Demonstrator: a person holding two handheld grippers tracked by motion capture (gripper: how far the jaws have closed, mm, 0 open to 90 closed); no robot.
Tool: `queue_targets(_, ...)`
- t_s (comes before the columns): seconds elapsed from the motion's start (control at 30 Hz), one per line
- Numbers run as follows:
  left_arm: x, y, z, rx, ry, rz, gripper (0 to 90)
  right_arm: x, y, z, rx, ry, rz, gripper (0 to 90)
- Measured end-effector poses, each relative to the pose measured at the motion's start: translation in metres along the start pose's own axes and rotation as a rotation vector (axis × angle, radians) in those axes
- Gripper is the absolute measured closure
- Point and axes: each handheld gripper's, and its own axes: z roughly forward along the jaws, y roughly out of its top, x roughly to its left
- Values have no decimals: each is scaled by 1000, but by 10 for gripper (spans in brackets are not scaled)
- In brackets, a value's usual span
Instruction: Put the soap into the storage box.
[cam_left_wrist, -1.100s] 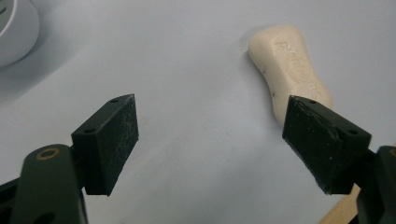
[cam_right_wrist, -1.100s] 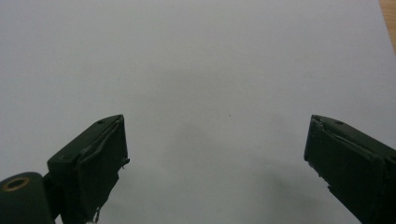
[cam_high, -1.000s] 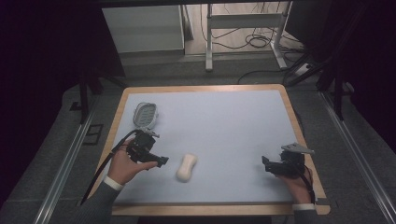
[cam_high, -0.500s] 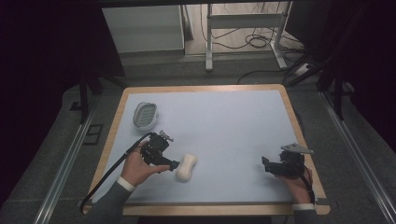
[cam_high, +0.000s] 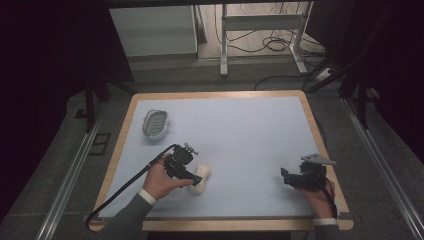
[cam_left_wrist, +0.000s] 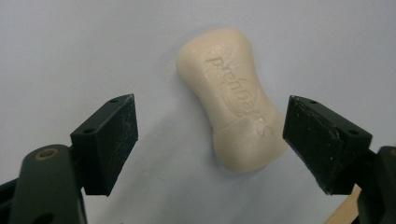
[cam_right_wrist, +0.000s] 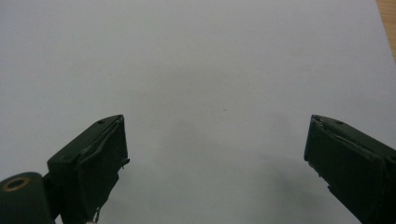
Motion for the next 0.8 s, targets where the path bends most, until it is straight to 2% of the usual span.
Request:
queue_targets(0.37,-4,5,18,37,-7,-9,188,0,-1,0,-2,-18,0,59)
queue_targets(0.8,-6,9,32,64,-21,-28,202,0,-2,2,4,-24,0,59)
